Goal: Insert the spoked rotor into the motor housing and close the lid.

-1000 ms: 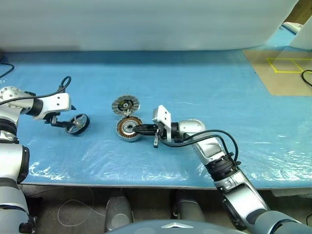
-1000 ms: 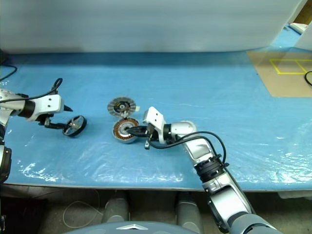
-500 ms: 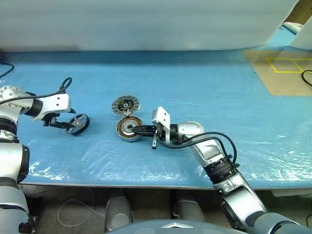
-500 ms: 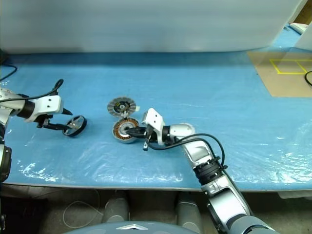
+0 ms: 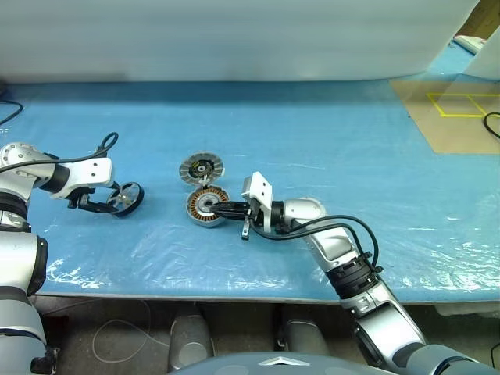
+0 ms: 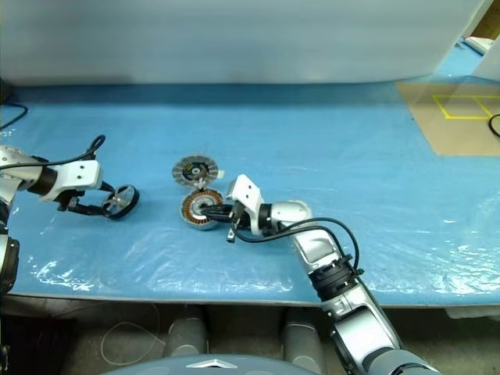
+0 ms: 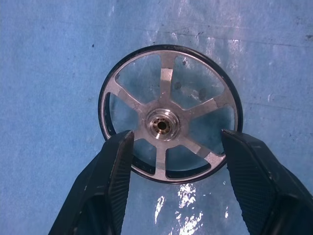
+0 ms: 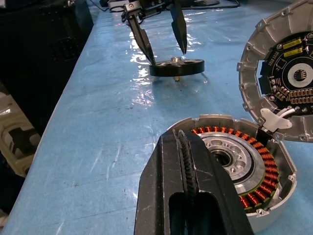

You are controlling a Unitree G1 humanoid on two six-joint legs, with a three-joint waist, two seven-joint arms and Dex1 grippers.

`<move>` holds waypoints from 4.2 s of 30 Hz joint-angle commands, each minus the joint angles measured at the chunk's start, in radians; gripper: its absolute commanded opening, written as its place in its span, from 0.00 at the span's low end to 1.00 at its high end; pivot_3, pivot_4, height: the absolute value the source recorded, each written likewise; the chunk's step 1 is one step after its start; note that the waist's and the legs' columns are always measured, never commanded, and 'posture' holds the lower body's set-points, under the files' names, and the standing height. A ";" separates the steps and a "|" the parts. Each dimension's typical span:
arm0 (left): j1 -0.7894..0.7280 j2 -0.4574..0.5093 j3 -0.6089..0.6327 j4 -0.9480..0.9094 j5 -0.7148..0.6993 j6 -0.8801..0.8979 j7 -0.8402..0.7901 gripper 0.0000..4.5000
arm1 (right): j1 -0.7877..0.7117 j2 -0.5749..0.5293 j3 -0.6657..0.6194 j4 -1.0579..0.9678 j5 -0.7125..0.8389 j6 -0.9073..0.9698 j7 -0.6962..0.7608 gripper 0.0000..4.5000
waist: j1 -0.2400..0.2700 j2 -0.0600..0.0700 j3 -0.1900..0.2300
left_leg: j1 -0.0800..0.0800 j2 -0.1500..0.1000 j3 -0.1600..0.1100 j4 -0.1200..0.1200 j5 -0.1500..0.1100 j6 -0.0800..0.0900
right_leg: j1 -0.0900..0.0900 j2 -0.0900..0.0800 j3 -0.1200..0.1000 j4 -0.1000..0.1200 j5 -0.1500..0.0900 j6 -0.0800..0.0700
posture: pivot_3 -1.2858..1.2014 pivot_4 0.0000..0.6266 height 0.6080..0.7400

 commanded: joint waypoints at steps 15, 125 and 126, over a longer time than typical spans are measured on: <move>-0.028 -0.023 -0.017 0.015 0.019 0.009 0.043 0.65 | 0.008 0.004 -0.005 -0.061 0.022 0.000 -0.009 0.00 | -0.001 0.000 0.000 | 0.000 0.000 0.000 0.000 0.000 0.000 | 0.000 0.000 0.000 0.000 0.000 0.000 | 0.52 0.24 1.00; 0.339 -0.145 0.079 -0.877 -0.694 0.735 -0.054 0.34 | -0.034 -0.117 -0.071 0.056 0.029 -0.085 0.021 0.00 | -0.004 0.000 0.000 | 0.000 0.000 0.000 0.000 -0.001 -0.002 | 0.000 0.000 0.001 0.000 0.000 0.000 | 0.52 0.24 1.00; 0.342 -0.155 0.080 -0.875 -0.685 0.726 -0.049 0.34 | -0.034 -0.117 -0.071 0.056 0.029 -0.085 0.020 0.00 | -0.004 0.000 0.000 | 0.000 0.000 0.000 0.000 -0.001 -0.002 | 0.000 0.001 0.001 0.000 0.000 0.000 | 0.52 0.24 1.00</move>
